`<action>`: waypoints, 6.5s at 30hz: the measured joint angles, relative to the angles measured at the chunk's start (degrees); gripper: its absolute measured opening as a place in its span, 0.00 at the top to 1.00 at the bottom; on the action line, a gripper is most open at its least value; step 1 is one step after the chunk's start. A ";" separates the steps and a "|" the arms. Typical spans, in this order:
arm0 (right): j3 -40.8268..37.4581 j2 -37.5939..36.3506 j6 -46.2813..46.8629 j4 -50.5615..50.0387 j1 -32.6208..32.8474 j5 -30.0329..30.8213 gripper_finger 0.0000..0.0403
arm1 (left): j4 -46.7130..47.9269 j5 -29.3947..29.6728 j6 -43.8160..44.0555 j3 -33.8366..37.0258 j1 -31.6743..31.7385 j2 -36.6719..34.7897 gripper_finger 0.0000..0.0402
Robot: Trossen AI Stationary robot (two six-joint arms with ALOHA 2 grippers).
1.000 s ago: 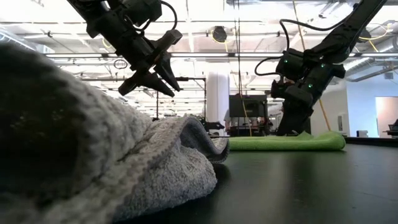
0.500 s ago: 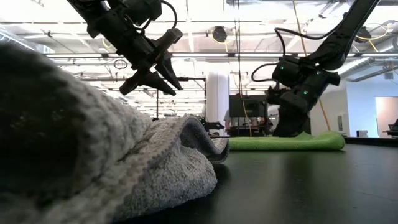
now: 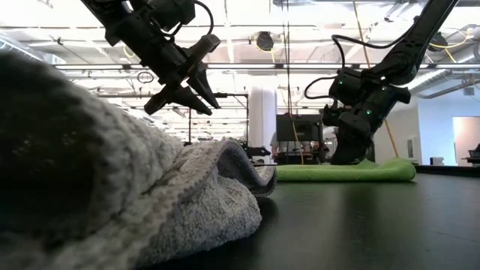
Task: Fold microfiber towels
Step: Fold the green microfiber towel
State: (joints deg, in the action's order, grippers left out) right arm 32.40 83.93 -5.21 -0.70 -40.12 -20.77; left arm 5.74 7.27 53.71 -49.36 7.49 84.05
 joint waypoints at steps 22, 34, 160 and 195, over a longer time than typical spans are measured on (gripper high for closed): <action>0.00 -11.47 -4.71 -3.08 -1.18 18.42 1.00 | 0.02 0.00 0.15 0.00 0.00 0.00 0.79; 0.00 -11.58 -6.62 -3.88 -1.16 21.04 0.96 | 0.02 0.27 -0.29 0.00 0.00 0.00 0.79; 4.66 -7.47 4.20 -25.18 5.57 2.81 0.99 | 15.70 -1.17 -13.37 -19.61 2.78 6.36 0.88; 4.68 -12.58 4.47 -24.17 3.67 10.06 1.00 | 23.38 -8.33 -7.02 -19.67 3.57 18.80 0.89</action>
State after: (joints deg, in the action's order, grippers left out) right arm 37.08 71.35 -0.74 -24.86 -36.45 -10.71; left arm 29.13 -1.06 46.69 -69.04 11.06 102.85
